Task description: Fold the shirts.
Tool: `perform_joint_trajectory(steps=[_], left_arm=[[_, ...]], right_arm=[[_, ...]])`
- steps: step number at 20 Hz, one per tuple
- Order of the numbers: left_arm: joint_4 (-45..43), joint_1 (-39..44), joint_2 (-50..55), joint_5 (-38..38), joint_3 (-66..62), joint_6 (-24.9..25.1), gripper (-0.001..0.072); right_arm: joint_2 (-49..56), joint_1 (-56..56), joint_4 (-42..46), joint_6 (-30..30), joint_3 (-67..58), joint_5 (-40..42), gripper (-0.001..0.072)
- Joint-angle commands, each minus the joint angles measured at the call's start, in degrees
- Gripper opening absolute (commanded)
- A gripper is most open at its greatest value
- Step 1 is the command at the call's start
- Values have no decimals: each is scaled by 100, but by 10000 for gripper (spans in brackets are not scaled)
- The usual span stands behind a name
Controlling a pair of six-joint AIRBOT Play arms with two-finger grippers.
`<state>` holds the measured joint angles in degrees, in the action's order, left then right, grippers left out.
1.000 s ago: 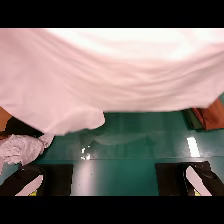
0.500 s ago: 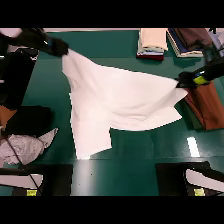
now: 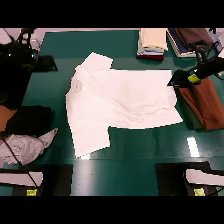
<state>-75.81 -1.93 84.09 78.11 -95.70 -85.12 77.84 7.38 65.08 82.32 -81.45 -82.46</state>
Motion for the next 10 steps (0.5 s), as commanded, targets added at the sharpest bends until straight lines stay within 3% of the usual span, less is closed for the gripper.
perform_joint_trajectory(steps=[1,5,10], left_arm=[[138,-179,-841,-181,1727,-33,567],[481,-179,-1670,-811,4083,-33,568],[1237,-179,-1751,-1705,5320,9,567]], right_arm=[[-691,-59,-256,-127,708,260,428],[-1467,-315,-256,-133,1493,793,428],[-1801,-348,-256,-133,1635,876,428]])
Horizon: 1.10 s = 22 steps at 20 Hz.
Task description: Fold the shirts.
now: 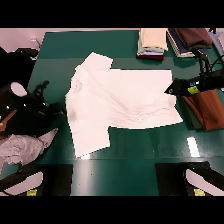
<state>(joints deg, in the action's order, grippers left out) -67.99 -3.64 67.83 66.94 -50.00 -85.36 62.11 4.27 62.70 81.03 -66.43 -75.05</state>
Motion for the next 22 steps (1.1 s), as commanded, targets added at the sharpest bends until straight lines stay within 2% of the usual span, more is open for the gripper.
perform_joint_trajectory(steps=[1,3,7,9,10,11,13,16,17,19,22], left_arm=[[614,-9,-125,-758,872,35,567],[994,42,-122,-1104,1069,101,567],[1281,688,-122,-1777,1150,177,565],[1408,831,-125,-1808,1147,138,280],[1451,826,-125,-1790,1130,138,108],[1438,817,-127,-1692,1038,144,28],[1408,820,-232,-1497,758,190,28],[1401,820,-431,-1333,310,328,28],[1401,820,-468,-1285,199,337,29],[1403,820,-468,-1233,107,337,28],[1401,820,-468,-1228,107,337,28]], right_arm=[[-260,-37,-17,-4,133,151,428],[-289,-37,-20,-4,133,138,428],[-289,-33,-9,-11,133,107,428],[-289,114,-7,-22,133,-50,428],[-286,249,-7,-122,136,-192,428],[-289,452,4,-214,155,-396,428],[-420,990,63,-308,507,-634,428],[-750,2061,599,-310,1639,-490,431],[-813,2483,675,-334,2059,-393,454],[-754,3233,472,-535,2715,-210,525],[-341,3779,-83,-772,3233,229,518]])
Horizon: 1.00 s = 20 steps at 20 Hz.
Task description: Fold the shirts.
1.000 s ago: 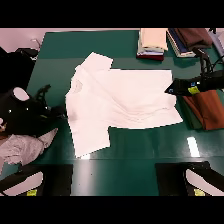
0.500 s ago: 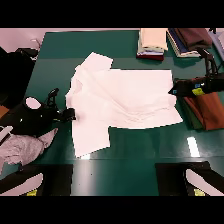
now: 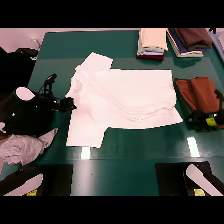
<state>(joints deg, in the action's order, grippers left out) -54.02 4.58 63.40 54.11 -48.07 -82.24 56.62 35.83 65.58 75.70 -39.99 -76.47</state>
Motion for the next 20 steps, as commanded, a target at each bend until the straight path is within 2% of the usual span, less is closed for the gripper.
perform_joint_trajectory(steps=[1,3,5,10,11,12,14,15,20], left_arm=[[4,-2,-24,57,-85,24,28],[4,-2,-24,55,-85,22,28],[7,-2,-24,57,-85,20,28],[9,-2,-24,52,-85,20,28],[9,-2,-24,57,-85,20,28],[11,-2,-24,59,-85,17,28],[7,-2,-26,107,-140,-2,27],[7,-2,-59,199,-245,0,27],[-448,-4,-962,476,-1735,-46,27]], right_arm=[[358,623,-551,-286,662,562,501],[704,466,-824,-343,660,890,498],[1043,105,-1021,-378,463,1161,463],[1692,-831,-1060,-267,-151,1663,426],[1812,-970,-1043,-269,-251,1641,350],[1902,-1104,-1045,-271,-332,1641,227],[1930,-1351,-1043,-299,-481,1626,46],[1880,-1458,-1043,-334,-592,1556,22],[717,-1694,-1054,-387,-1967,970,21]])
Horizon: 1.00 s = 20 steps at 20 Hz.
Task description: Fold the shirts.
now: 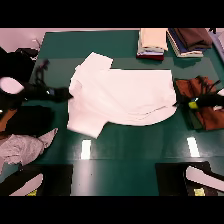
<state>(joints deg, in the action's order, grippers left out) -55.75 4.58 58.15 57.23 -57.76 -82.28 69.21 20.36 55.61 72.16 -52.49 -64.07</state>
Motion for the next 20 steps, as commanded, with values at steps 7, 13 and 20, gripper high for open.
perform_joint_trajectory(steps=[7,13,20], left_arm=[[-824,-2,-1226,236,-4841,-175,27],[-1611,-2,-1217,72,-6459,-431,26],[-1880,-2,-341,929,-4656,-603,28]], right_arm=[[-2339,201,-39,-26,-3759,-240,21],[-2520,1001,-11,24,-5368,-702,21],[-1147,299,166,455,-5694,-1746,21]])
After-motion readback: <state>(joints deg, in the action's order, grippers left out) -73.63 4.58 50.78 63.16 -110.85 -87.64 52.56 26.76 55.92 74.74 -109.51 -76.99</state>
